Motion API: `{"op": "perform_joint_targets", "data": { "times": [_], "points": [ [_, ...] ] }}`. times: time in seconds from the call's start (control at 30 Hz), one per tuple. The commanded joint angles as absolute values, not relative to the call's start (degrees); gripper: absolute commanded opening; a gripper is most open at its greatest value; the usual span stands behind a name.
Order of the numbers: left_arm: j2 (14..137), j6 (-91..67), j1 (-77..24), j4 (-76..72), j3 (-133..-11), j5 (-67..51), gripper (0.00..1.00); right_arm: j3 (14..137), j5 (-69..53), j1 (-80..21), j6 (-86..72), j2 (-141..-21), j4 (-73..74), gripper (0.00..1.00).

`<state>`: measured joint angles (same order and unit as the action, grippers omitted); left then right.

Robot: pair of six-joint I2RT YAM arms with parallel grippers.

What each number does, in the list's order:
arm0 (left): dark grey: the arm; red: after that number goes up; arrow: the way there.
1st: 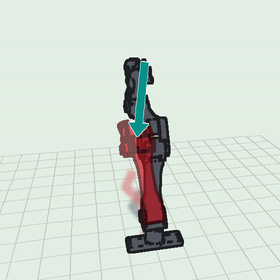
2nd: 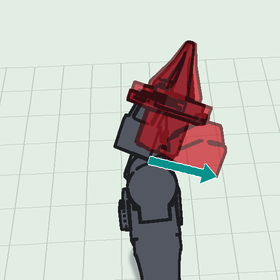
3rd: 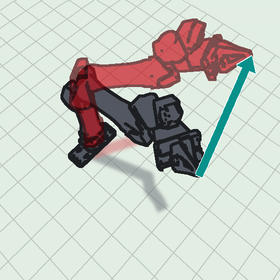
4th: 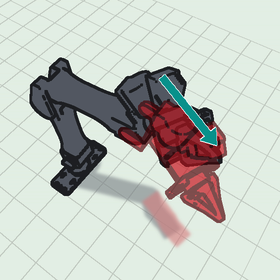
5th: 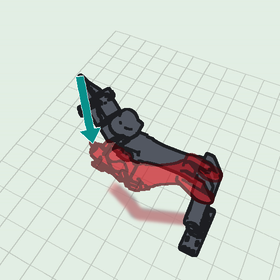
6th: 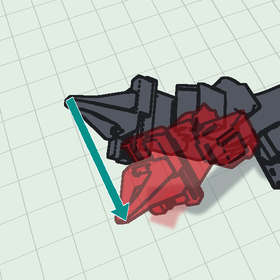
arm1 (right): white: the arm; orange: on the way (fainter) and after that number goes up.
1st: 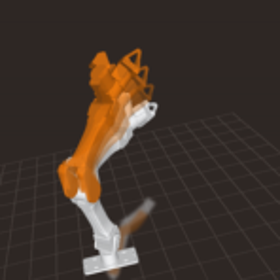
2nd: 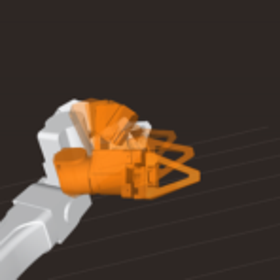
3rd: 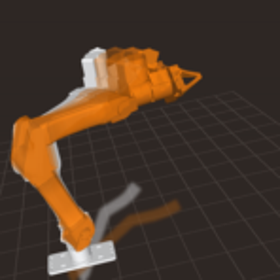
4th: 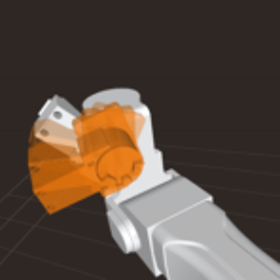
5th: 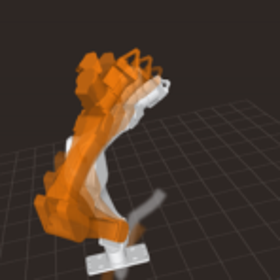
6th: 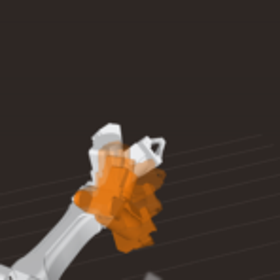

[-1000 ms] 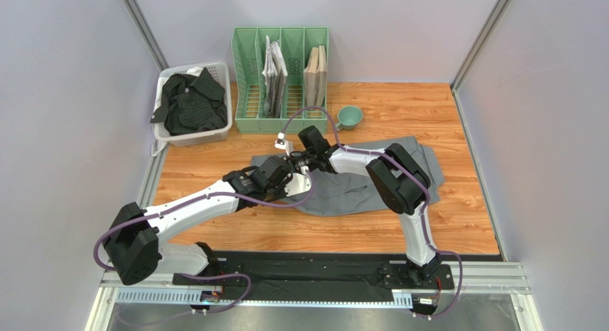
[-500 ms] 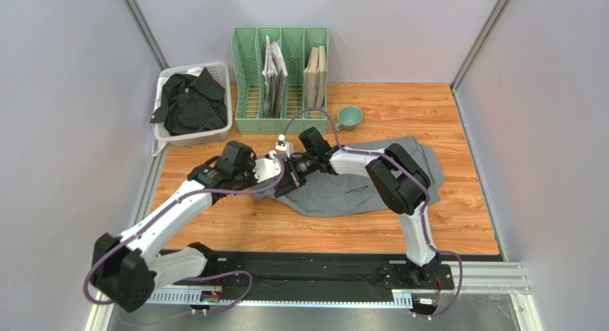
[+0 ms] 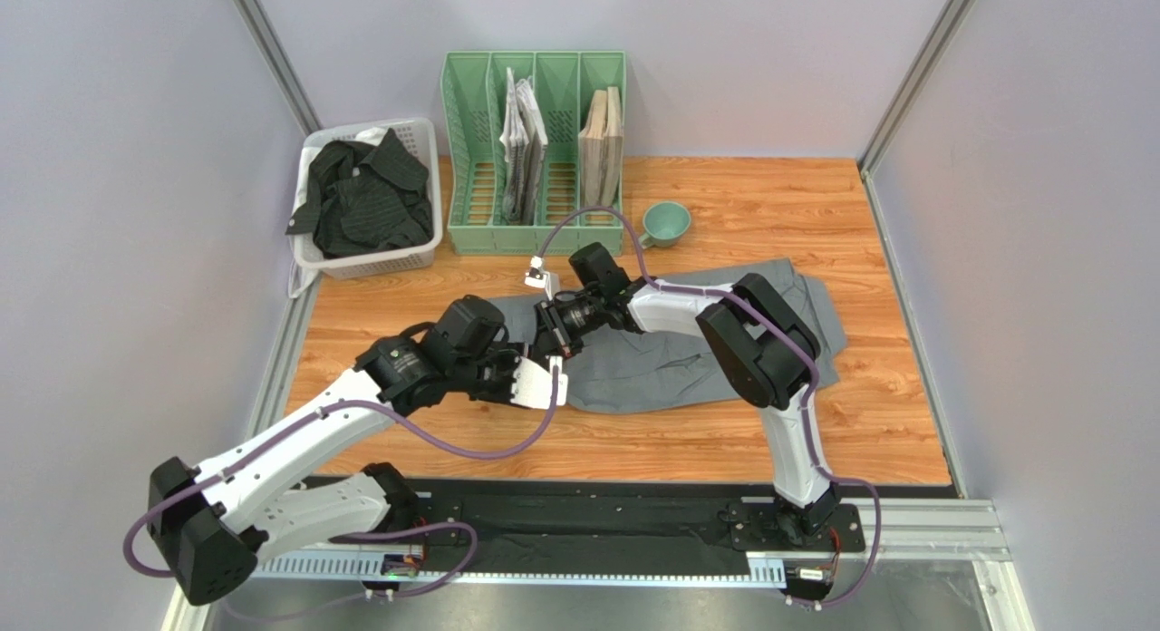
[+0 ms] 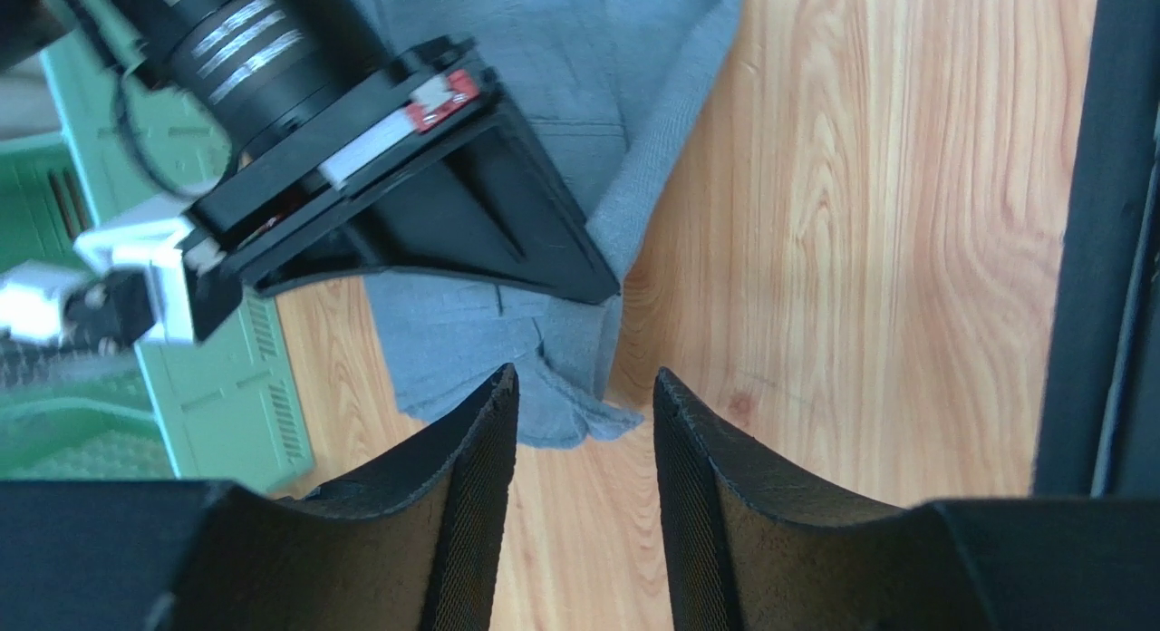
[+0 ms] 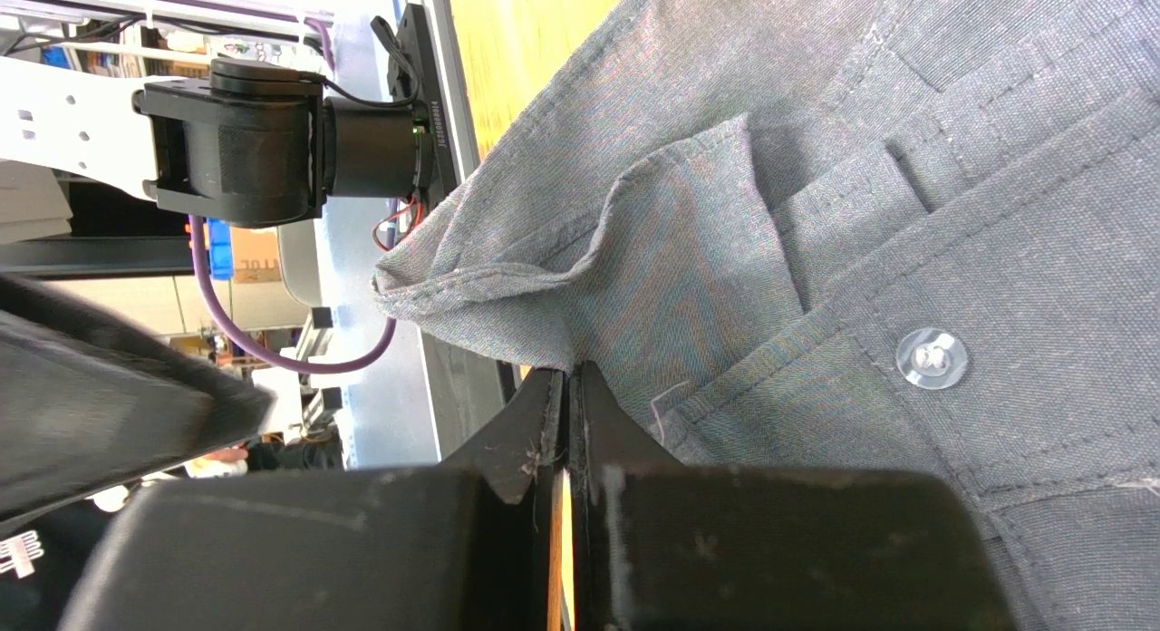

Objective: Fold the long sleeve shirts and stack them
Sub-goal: Fold the shirt

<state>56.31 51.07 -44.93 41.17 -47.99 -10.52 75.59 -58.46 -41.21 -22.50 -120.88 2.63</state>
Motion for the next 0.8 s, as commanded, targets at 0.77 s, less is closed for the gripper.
{"op": "perform_joint_targets", "data": {
  "times": [0.77],
  "points": [
    [73.12, 75.76, -41.31, 36.91, -46.14, -4.92, 0.22, 74.97, -61.26, -42.01, -23.55, -117.33, 0.53, 0.0]
  ]
}}
